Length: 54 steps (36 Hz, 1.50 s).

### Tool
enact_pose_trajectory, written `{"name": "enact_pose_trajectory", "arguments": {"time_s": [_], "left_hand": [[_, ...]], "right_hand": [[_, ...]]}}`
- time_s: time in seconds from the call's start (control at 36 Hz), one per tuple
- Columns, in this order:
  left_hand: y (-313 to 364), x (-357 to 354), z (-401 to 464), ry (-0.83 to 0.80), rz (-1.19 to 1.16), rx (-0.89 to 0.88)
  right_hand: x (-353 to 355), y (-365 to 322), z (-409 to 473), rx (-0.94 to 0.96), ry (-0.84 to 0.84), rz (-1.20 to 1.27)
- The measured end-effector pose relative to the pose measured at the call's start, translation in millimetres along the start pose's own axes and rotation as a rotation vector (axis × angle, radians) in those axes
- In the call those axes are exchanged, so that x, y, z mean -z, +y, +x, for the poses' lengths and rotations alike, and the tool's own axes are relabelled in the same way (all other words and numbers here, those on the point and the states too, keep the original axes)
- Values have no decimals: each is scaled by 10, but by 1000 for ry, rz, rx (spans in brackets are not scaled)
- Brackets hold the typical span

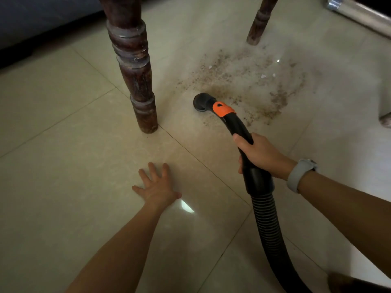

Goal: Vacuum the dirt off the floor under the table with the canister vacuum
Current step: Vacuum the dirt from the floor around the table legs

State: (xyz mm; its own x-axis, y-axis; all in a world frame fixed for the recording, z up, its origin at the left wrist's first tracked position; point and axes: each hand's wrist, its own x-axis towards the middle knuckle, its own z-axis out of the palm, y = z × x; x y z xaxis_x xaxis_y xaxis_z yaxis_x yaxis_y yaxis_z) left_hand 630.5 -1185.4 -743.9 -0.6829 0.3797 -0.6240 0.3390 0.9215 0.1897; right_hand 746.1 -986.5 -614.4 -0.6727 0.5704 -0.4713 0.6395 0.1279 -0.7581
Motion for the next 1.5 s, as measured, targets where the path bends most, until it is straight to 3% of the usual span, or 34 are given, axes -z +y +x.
{"name": "enact_pose_trajectory", "arguments": {"time_s": [0.19, 0.36, 0.5, 0.69, 0.83, 1.0, 1.14, 1.28, 1.5], "left_hand": [[140, 7, -42, 15, 16, 56], [118, -9, -35, 20, 16, 52], [107, -18, -39, 17, -16, 51], [114, -29, -58, 41, -1, 44], [132, -117, -130, 76, -5, -7], [56, -194, -217, 99, 0, -56], [68, -290, -323, 86, 29, -84], [60, -360, -416, 98, 66, -125], [25, -395, -494, 89, 112, -154]], "right_hand": [[125, 54, -51, -39, 43, 41], [136, 97, -139, 3, -42, -30], [217, 124, -170, -39, 35, 45], [262, 176, -317, -2, -68, -49], [313, 224, -359, -44, 28, 5], [339, 288, -499, -19, -99, -54], [402, 344, -555, -60, 12, 1], [471, 387, -675, -58, -87, -28], [540, 445, -740, -59, -57, -12]]}}
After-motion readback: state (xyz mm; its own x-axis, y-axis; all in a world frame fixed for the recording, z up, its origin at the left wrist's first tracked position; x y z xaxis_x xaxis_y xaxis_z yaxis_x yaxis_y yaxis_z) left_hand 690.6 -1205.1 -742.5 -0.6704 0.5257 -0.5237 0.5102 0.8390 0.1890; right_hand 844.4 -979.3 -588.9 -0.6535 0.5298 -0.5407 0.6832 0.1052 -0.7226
